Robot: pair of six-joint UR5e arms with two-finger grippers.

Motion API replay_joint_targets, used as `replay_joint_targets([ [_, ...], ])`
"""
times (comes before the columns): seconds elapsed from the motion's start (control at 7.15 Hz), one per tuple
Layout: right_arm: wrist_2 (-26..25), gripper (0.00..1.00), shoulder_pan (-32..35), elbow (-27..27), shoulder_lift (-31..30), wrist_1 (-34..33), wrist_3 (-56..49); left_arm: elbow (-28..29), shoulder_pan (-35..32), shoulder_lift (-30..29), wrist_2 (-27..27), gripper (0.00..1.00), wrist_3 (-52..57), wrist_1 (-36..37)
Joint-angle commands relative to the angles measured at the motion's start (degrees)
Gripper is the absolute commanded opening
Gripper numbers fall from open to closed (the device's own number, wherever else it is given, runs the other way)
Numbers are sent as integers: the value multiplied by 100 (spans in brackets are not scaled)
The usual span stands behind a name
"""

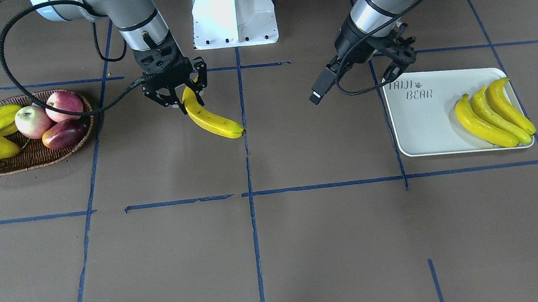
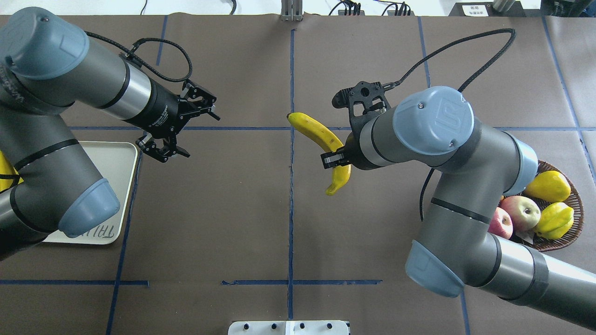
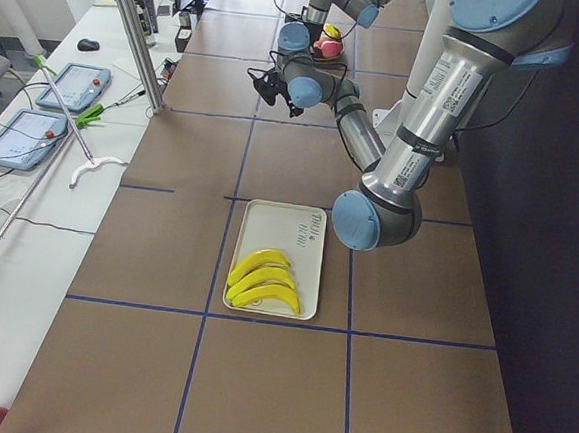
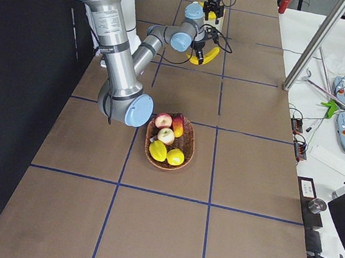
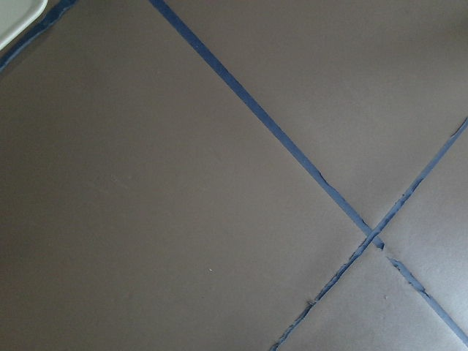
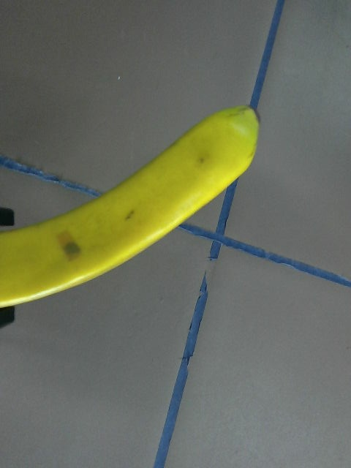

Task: Transfer all bananas from basket to plate

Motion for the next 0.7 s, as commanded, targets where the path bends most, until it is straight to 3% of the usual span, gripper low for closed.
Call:
replay_joint_targets([
  [0.0, -476, 1, -334, -319, 486, 14, 389, 297, 39, -442, 11, 100, -665, 15],
  [0.28, -873, 1, -625, -390, 724, 14, 522, 590, 56, -734, 64, 100, -826, 15],
  [0.56, -1111, 1, -757, -837, 1163, 14, 531, 878, 275, -1057, 423, 100, -1036, 6],
])
